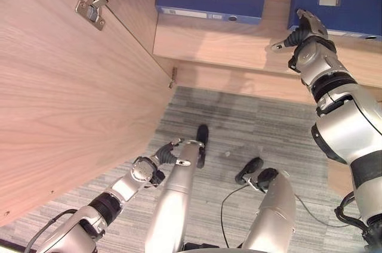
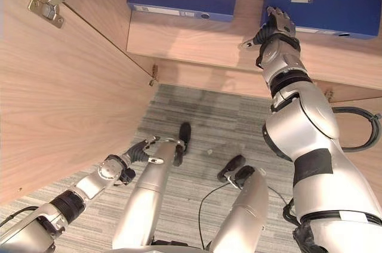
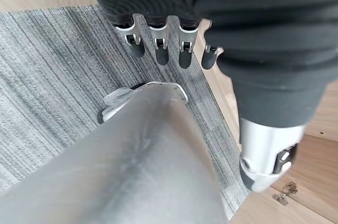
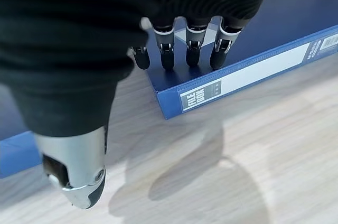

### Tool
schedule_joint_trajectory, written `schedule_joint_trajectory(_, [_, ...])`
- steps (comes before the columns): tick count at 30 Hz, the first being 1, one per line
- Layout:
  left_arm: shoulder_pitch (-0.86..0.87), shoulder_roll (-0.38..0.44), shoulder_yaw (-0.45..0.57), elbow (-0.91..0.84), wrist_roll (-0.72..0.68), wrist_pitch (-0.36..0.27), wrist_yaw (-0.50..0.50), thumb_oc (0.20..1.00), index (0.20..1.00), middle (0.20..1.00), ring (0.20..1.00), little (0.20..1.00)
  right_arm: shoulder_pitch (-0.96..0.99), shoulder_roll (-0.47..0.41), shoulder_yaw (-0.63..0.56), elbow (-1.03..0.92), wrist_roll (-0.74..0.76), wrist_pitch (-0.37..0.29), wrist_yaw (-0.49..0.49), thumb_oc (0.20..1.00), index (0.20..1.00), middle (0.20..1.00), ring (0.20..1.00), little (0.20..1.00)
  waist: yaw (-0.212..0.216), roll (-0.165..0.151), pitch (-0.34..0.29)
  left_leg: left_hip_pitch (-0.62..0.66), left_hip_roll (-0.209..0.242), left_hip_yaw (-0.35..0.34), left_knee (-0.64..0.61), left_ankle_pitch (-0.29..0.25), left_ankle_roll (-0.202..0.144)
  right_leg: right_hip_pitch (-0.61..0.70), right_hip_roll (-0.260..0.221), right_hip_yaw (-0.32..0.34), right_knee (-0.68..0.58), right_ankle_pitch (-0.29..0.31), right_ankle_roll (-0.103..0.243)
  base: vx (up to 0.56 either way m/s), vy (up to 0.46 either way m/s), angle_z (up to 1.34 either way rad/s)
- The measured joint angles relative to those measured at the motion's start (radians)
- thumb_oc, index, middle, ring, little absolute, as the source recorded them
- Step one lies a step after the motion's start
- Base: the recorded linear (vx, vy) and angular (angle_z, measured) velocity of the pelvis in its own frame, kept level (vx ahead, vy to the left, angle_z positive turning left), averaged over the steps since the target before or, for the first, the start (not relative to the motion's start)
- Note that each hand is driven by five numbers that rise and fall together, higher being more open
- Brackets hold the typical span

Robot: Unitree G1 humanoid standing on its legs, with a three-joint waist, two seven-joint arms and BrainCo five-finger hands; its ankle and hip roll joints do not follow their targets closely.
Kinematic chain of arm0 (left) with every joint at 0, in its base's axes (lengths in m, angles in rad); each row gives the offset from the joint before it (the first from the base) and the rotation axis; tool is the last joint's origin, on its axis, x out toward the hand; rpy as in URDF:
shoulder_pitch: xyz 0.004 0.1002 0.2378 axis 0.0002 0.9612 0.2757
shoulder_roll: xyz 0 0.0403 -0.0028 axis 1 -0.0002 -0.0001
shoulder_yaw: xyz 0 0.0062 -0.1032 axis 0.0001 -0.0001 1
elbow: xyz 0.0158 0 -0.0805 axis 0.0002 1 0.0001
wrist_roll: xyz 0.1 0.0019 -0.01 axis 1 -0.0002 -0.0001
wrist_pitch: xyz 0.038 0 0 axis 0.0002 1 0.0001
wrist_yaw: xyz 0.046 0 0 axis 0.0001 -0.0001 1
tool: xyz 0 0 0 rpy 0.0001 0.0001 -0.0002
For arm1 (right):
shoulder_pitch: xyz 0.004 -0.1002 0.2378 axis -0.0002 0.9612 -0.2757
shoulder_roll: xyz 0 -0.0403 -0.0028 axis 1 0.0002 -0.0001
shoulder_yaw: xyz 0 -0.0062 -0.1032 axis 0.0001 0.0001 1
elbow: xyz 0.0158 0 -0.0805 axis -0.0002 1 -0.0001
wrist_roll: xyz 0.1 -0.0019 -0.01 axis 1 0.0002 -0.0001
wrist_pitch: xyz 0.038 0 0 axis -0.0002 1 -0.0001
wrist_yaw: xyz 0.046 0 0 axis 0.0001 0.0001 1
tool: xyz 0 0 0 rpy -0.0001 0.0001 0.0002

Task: Put the empty folder in the office cabinet

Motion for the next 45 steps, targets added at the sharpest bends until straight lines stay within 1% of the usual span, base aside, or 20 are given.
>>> schedule_joint_trajectory(5, [-0.001, 0.000, -0.035, 0.000, 0.000, 0.010, -0.008, 1.000, 1.000, 1.000, 1.000, 1.000, -0.004, 0.002, -0.001, 0.004, 0.000, 0.002, 0.002, 1.000, 1.000, 1.000, 1.000, 1.000, 0.000, 0.005, -0.004, -0.004, 0.000, 0.002, 0.006, 0.001, -0.002, -0.010, -0.002, 0.006, 0.014, -0.007, -0.004, 0.00, 0.000, 0.00])
schedule_joint_trajectory(15, [-0.004, -0.001, -0.034, 0.005, 0.000, 0.020, -0.008, 1.000, 1.000, 1.000, 1.000, 1.000, -0.005, 0.001, 0.001, 0.009, -0.002, 0.006, 0.011, 1.000, 1.000, 1.000, 1.000, 1.000, 0.001, 0.006, -0.011, -0.013, 0.001, 0.003, 0.015, 0.003, -0.005, -0.024, -0.005, 0.012, 0.034, -0.015, -0.009, 0.00, 0.000, 0.00])
schedule_joint_trajectory(19, [-0.002, -0.001, -0.031, 0.016, 0.000, 0.024, -0.008, 1.000, 1.000, 1.000, 1.000, 1.000, 0.008, 0.008, -0.001, 0.021, -0.010, 0.024, 0.030, 1.000, 1.000, 1.000, 1.000, 1.000, 0.000, 0.006, -0.041, -0.010, 0.001, 0.006, 0.009, 0.003, -0.004, -0.022, -0.008, 0.009, 0.029, -0.013, -0.006, 0.00, 0.000, 0.00])
schedule_joint_trajectory(20, [-0.002, -0.001, -0.031, 0.020, 0.000, 0.025, -0.008, 1.000, 1.000, 1.000, 1.000, 1.000, 0.013, 0.008, -0.002, 0.022, -0.011, 0.028, 0.030, 1.000, 1.000, 1.000, 1.000, 1.000, 0.000, 0.006, -0.041, -0.003, 0.001, 0.007, 0.006, 0.003, -0.003, -0.015, -0.007, 0.009, 0.025, -0.011, -0.002, 0.00, 0.000, 0.00])
schedule_joint_trajectory(21, [0.001, -0.002, -0.031, 0.029, 0.001, 0.026, -0.007, 1.000, 1.000, 1.000, 1.000, 1.000, 0.026, 0.013, -0.002, 0.027, -0.012, 0.044, 0.030, 1.000, 1.000, 1.000, 1.000, 1.000, 0.000, 0.006, -0.042, 0.013, 0.000, 0.010, 0.001, 0.002, -0.002, 0.001, -0.007, 0.009, 0.020, -0.005, 0.009, 0.00, 0.000, 0.00])
schedule_joint_trajectory(24, [0.007, -0.001, -0.029, 0.031, 0.001, 0.028, -0.007, 1.000, 1.000, 1.000, 1.000, 1.000, 0.041, 0.018, -0.003, 0.049, -0.044, 0.051, 0.029, 1.000, 1.000, 1.000, 1.000, 1.000, -0.001, 0.006, -0.042, 0.033, -0.003, 0.011, -0.008, 0.002, -0.002, 0.017, -0.008, 0.009, 0.013, -0.004, 0.010, 0.00, 0.000, 0.00])
schedule_joint_trajectory(25, [0.017, -0.001, -0.024, 0.033, 0.001, 0.028, -0.008, 1.000, 1.000, 1.000, 1.000, 1.000, 0.045, 0.019, -0.006, 0.052, -0.049, 0.066, 0.029, 1.000, 1.000, 1.000, 1.000, 1.000, -0.001, 0.006, -0.042, 0.040, -0.003, 0.012, -0.015, 0.002, -0.002, 0.024, -0.007, 0.007, 0.003, -0.003, 0.011, 0.00, 0.000, 0.00])
schedule_joint_trajectory(29, [0.030, -0.001, -0.023, 0.038, 0.001, 0.030, -0.008, 1.000, 1.000, 1.000, 1.000, 1.000, 0.046, 0.029, -0.007, 0.060, -0.083, 0.087, 0.029, 1.000, 1.000, 1.000, 1.000, 1.000, -0.003, 0.006, -0.042, 0.060, -0.010, 0.017, -0.025, 0.003, -0.002, 0.038, -0.014, 0.010, 0.001, 0.000, 0.013, 0.00, 0.000, 0.00])
schedule_joint_trajectory(33, [0.031, -0.001, -0.023, 0.039, 0.001, 0.030, -0.009, 1.000, 1.000, 1.000, 1.000, 1.000, 0.046, 0.042, -0.007, 0.060, -0.092, 0.088, 0.028, 1.000, 1.000, 1.000, 1.000, 1.000, -0.003, 0.007, -0.042, 0.062, -0.014, 0.017, -0.027, 0.003, -0.001, 0.039, -0.019, 0.010, 0.002, 0.000, 0.013, 0.01, 0.005, 0.03])
schedule_joint_trajectory(37, [0.032, -0.002, -0.025, 0.039, 0.001, 0.030, -0.013, 1.000, 1.000, 1.000, 1.000, 1.000, 0.045, 0.060, 0.001, 0.060, -0.134, 0.089, 0.022, 1.000, 1.000, 1.000, 1.000, 1.000, -0.002, 0.007, -0.042, 0.062, -0.017, 0.016, -0.027, 0.003, -0.001, 0.039, -0.023, 0.010, 0.009, 0.001, 0.014, 0.00, -0.002, 0.01])
schedule_joint_trajectory(39, [0.032, -0.004, -0.028, 0.039, 0.001, 0.030, -0.018, 1.000, 1.000, 1.000, 1.000, 1.000, 0.046, 0.061, 0.001, 0.060, -0.160, 0.088, 0.021, 1.000, 1.000, 1.000, 1.000, 1.000, -0.003, 0.007, -0.042, 0.062, -0.026, 0.015, -0.026, 0.003, 0.000, 0.038, -0.036, 0.005, 0.017, 0.000, 0.013, 0.00, 0.008, 0.08])
schedule_joint_trajectory(45, [0.033, -0.004, -0.031, 0.041, 0.001, 0.030, -0.029, 1.000, 1.000, 1.000, 1.000, 1.000, 0.045, 0.060, -0.002, 0.058, -0.156, 0.088, 0.016, 1.000, 1.000, 1.000, 1.000, 1.000, -0.001, 0.007, -0.042, 0.062, -0.030, 0.015, -0.026, 0.004, 0.001, 0.038, -0.041, 0.005, 0.018, 0.000, 0.013, 0.00, 0.001, 0.01])
